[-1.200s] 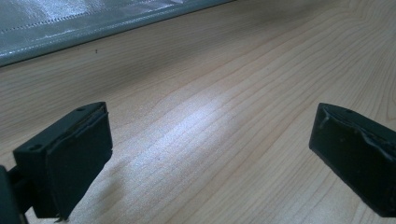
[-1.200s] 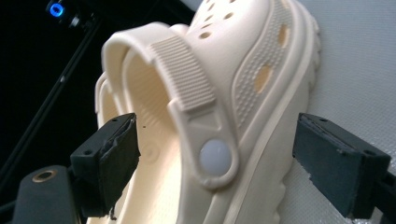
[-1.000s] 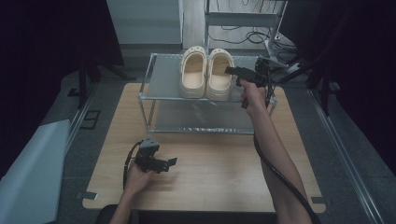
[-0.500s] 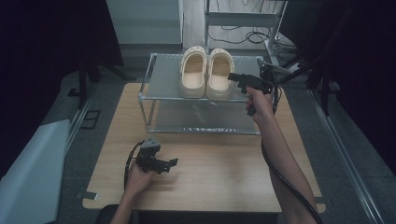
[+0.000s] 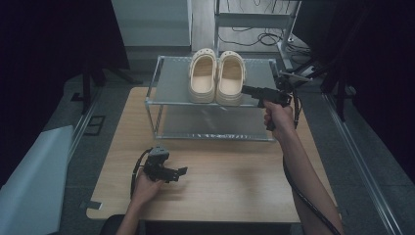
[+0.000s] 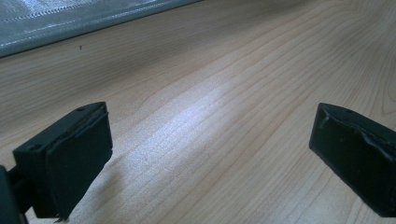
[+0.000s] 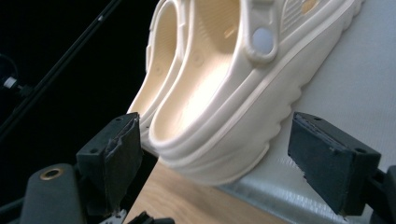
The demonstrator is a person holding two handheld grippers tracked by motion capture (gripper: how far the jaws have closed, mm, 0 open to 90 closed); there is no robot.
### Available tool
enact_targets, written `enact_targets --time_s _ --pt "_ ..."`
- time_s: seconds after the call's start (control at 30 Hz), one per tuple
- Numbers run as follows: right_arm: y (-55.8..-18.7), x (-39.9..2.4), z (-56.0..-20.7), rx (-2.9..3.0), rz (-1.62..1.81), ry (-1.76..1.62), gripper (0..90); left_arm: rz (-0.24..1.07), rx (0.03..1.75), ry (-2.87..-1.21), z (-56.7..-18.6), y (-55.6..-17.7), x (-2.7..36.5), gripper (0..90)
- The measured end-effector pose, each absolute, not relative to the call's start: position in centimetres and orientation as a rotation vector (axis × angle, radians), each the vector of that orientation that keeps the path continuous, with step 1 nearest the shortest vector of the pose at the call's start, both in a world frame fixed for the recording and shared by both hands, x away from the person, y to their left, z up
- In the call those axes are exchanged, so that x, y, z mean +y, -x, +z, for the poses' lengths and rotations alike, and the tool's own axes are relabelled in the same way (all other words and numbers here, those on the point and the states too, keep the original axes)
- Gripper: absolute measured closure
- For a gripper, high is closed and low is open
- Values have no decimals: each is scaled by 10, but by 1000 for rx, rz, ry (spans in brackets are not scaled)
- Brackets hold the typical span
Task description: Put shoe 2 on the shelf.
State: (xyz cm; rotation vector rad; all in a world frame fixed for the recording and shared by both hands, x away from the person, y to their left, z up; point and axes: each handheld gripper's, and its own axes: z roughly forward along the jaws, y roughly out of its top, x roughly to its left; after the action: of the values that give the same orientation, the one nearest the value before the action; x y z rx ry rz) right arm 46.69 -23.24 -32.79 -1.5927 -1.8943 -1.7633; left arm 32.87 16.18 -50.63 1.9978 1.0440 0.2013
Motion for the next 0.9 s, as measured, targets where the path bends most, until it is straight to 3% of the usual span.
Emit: enact_targets --time_s 0.47,0.9 --pt "-435 -235 -330 -2015 -1727 1492 34 201 1048 -1995 -506 -328 163 0" --pt "-403 -247 -349 -2086 -1701 1423 7 198 1051 -1987 -506 -328 165 0"
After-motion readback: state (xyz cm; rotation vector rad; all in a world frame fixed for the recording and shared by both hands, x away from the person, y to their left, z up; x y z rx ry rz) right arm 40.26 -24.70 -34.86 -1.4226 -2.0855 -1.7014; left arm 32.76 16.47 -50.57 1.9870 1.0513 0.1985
